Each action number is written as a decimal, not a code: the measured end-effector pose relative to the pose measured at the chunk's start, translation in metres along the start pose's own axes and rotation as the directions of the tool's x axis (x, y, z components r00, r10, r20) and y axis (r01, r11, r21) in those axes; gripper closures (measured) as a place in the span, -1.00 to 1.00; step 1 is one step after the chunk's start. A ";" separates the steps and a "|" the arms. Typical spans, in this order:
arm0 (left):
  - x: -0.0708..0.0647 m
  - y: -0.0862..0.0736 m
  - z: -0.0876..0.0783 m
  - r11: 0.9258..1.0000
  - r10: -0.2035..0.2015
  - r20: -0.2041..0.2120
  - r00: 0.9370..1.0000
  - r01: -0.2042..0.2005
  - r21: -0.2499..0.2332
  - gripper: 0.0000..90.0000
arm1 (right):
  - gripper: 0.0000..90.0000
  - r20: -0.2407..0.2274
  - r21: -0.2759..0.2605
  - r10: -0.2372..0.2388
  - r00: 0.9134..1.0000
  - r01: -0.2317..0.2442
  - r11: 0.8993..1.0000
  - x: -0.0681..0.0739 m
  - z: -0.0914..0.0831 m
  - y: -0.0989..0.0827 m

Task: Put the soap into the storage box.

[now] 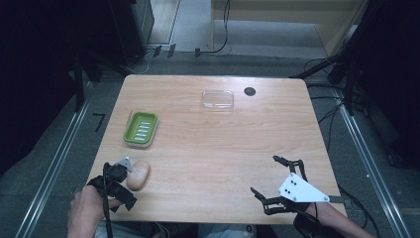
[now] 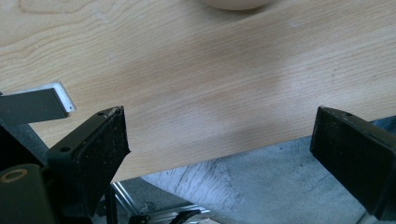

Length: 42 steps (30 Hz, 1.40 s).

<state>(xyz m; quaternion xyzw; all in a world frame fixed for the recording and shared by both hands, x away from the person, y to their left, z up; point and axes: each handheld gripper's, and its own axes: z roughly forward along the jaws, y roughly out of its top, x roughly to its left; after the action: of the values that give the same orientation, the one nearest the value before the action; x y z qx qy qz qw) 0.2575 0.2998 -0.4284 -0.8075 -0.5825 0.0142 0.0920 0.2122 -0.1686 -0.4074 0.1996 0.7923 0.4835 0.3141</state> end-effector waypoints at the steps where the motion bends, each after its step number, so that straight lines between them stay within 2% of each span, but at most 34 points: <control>1: 0.000 0.000 0.000 1.000 0.000 0.000 1.000 0.000 0.000 -0.90 | -1.00 0.000 0.000 0.000 1.000 0.000 1.000 0.000 0.000 0.000; 19: -0.004 0.000 -0.004 1.000 0.011 0.001 1.000 -0.011 -0.011 -0.91 | -1.00 -0.007 0.001 -0.010 1.000 0.010 1.000 0.002 0.003 0.002; 24: -0.005 0.004 -0.009 1.000 0.016 0.001 1.000 -0.016 -0.024 -0.91 | -1.00 -0.006 0.003 -0.013 1.000 0.013 1.000 0.001 0.004 0.001; 26: -0.006 0.005 -0.010 0.999 0.021 0.015 1.000 -0.020 -0.042 -0.91 | -1.00 -0.007 0.002 -0.015 1.000 0.015 1.000 0.001 0.004 0.001; 37: -0.007 0.010 -0.017 0.998 0.007 0.018 1.000 -0.006 -0.062 -0.93 | -1.00 -0.013 0.001 -0.017 1.000 0.017 1.000 0.002 0.006 0.002; 42: -0.009 0.017 -0.019 0.998 0.018 0.023 1.000 -0.017 -0.066 -0.95 | -1.00 -0.016 0.004 -0.022 1.000 0.022 1.000 0.003 0.007 0.003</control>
<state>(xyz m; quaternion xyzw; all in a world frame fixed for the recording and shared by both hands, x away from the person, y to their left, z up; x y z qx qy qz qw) 0.2725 0.2838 -0.4134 -0.8150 -0.5765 0.0052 0.0585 0.2149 -0.1608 -0.4077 0.1876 0.7979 0.4801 0.3126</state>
